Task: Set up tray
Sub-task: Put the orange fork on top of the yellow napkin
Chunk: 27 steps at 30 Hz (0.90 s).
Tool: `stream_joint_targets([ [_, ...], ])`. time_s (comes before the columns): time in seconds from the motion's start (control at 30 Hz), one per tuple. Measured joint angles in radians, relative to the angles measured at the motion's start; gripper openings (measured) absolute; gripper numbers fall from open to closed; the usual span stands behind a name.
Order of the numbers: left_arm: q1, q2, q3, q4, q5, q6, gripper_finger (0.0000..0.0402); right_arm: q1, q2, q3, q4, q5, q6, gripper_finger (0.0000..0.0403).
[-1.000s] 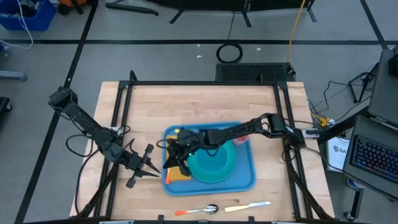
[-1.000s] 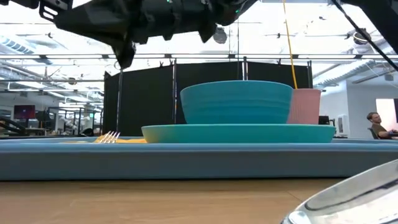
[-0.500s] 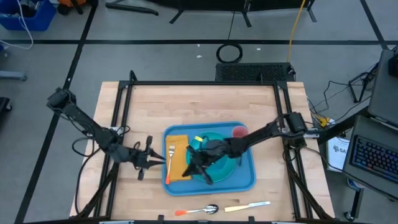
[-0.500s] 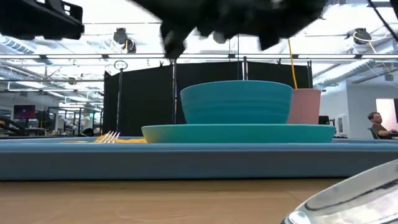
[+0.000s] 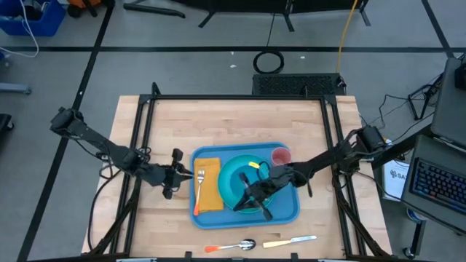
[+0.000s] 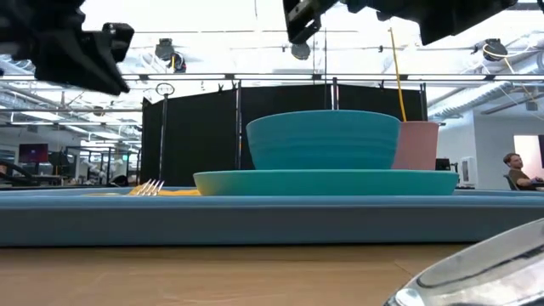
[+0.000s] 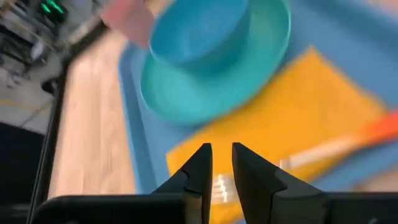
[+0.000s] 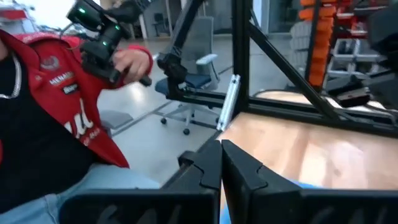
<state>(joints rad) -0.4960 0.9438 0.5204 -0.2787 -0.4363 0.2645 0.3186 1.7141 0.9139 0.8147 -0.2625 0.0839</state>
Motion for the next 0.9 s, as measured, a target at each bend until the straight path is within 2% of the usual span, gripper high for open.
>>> stream_joint_targets([
  [0.2, 0.077, 0.085, 0.057, -0.180, 0.125, 0.078, 0.0007, -0.016, -0.021, -0.054, -0.007, -0.003, -0.021, 0.0000],
  [0.47, 0.102, 0.269, 0.170, -0.171, 0.122, 0.223, 0.0025, -0.077, -0.021, -0.077, -0.005, -0.008, -0.018, 0.0000],
  [0.63, 0.127, 0.354, 0.239, -0.219, 0.125, 0.276, 0.0012, -0.123, -0.021, -0.077, -0.004, -0.106, -0.017, 0.0000],
  [0.77, 0.122, 0.408, 0.252, -0.268, 0.147, 0.398, 0.0004, -0.140, -0.021, -0.077, -0.022, -0.149, 0.003, 0.0000],
  [0.9, 0.111, 0.468, 0.252, -0.283, 0.147, 0.424, 0.0024, -0.143, -0.021, -0.077, -0.045, -0.158, 0.009, 0.0000],
])
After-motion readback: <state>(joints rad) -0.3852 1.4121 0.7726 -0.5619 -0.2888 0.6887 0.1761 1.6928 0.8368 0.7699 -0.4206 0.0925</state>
